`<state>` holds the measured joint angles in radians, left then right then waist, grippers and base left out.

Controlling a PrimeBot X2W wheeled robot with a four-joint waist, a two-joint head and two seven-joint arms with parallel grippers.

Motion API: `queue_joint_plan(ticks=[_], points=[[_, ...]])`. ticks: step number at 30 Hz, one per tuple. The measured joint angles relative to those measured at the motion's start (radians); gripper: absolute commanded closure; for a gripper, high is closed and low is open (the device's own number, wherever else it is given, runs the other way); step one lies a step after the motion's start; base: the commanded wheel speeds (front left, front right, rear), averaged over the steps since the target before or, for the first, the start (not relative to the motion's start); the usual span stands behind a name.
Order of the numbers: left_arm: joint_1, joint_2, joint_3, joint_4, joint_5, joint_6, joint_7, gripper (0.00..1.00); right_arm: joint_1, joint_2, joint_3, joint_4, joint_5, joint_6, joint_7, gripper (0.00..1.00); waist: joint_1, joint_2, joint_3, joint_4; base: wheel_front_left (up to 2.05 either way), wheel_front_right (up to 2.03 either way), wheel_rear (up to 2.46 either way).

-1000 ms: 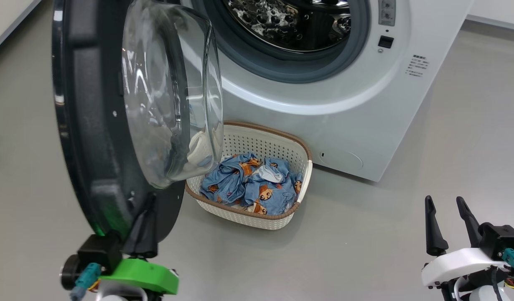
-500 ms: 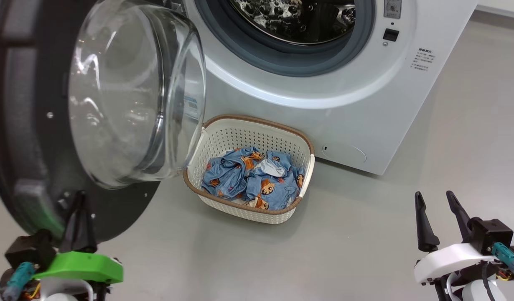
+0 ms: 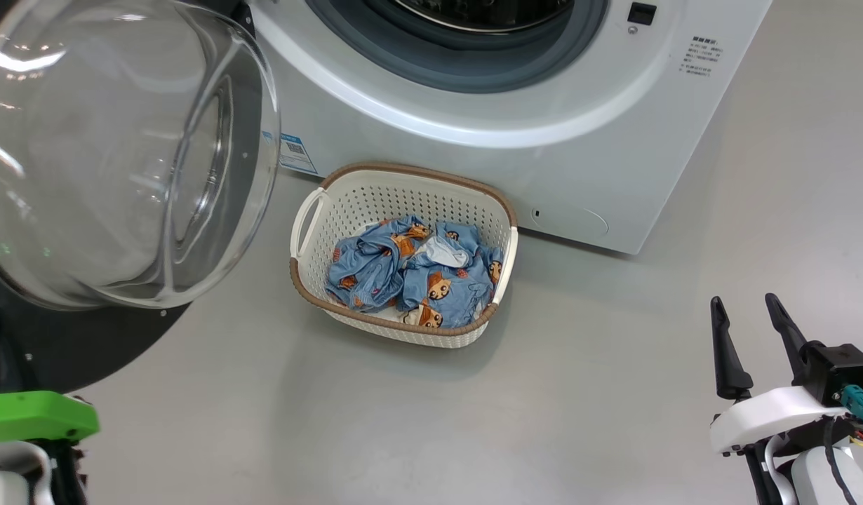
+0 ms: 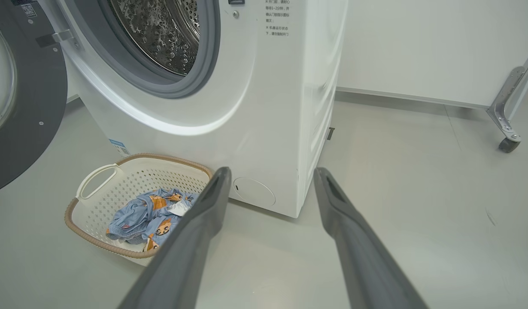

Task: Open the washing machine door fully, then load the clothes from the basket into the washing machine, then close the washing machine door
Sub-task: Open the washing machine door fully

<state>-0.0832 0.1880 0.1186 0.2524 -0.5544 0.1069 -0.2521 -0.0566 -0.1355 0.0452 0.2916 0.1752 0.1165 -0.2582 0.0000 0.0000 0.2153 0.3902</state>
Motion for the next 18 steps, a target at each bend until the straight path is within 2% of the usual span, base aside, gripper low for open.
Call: queue_joint_plan(ticks=[12,18], points=[[-0.107,0.055,0.131,0.091,-0.047,0.009,0.000,1.00,-0.042,-0.033,0.009,-0.001,-0.008,0.006,0.000,0.00,0.0000,0.0000,0.066,-0.028,0.00,0.00,0.00],[-0.147,0.064,0.153,0.146,-0.052,0.009,0.000,1.00,-0.046,-0.041,0.012,0.002,-0.009,0.006,0.000,0.00,-0.0001,0.0000,0.084,-0.043,0.00,0.00,0.00]])
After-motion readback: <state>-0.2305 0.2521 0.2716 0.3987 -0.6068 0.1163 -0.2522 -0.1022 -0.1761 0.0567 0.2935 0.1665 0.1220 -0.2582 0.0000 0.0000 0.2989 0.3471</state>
